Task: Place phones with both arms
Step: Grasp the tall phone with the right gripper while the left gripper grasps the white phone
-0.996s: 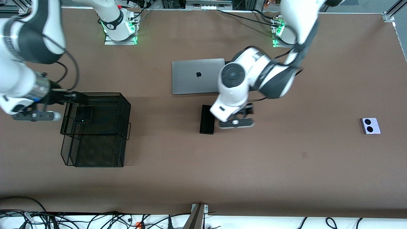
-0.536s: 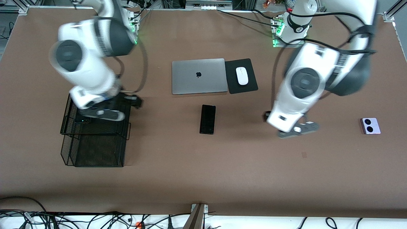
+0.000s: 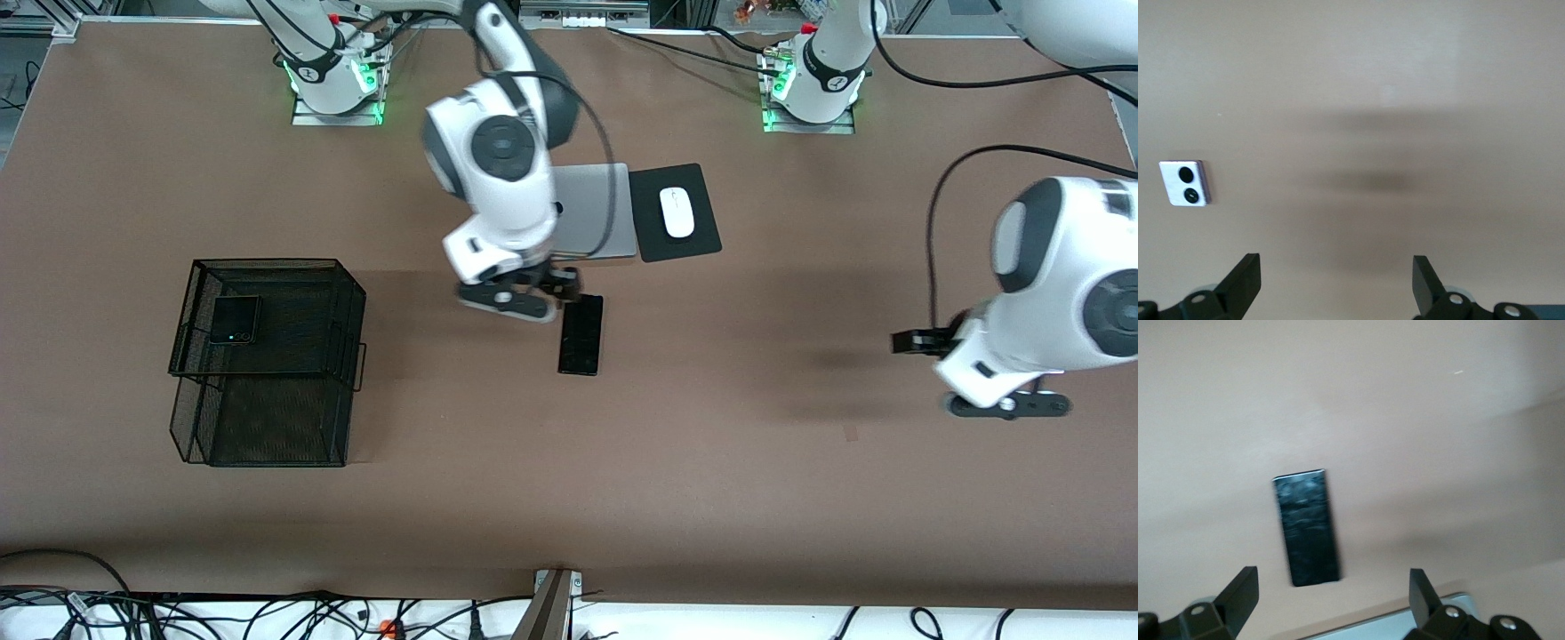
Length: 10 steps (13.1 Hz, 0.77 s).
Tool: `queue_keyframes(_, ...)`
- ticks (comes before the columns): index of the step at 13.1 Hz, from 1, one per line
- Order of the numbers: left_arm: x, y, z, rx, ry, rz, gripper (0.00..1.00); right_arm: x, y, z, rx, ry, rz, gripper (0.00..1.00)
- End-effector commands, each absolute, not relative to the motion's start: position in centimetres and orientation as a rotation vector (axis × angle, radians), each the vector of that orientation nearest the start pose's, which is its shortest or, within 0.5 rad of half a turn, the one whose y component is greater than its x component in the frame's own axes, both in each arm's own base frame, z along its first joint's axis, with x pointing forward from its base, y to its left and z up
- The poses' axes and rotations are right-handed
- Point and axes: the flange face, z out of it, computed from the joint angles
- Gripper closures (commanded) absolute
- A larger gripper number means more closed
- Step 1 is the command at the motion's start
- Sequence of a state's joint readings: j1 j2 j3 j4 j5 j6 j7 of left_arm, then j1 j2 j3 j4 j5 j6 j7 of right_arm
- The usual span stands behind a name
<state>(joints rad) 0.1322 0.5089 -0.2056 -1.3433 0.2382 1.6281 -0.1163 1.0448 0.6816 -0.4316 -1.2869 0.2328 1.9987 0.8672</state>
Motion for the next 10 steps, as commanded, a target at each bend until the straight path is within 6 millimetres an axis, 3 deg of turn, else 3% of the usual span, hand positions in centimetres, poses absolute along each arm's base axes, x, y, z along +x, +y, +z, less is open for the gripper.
queue_keyframes(1, 68.3, 7.7, 39.8, -2.974, 0.016, 0.292, 0.0, 53.6, 54.4, 36.7, -3.062, 0.351, -0.149, 0.0)
queue_keyframes(3, 68.1, 14.9, 37.3, -2.994, 0.129, 0.241, 0.0, 52.7, 56.0, 35.4, -3.032, 0.419, -0.158, 0.0)
queue_keyframes(6, 66.2, 22.7, 33.9, -3.013, 0.191, 0.169, 0.0, 53.2, 55.8, 31.4, -3.058, 0.459, -0.151, 0.0)
queue_keyframes(8, 64.9, 26.3, 30.8, -3.02, 0.183, 0.079, 0.0, 53.6, 55.7, 28.5, -3.058, 0.51, -0.165, 0.0)
queue_keyframes(10, 62.9, 28.5, 27.7, -3.022, 0.147, -0.003, 0.0, 53.8, 55.8, 25.7, -3.057, 0.531, -0.183, 0.0)
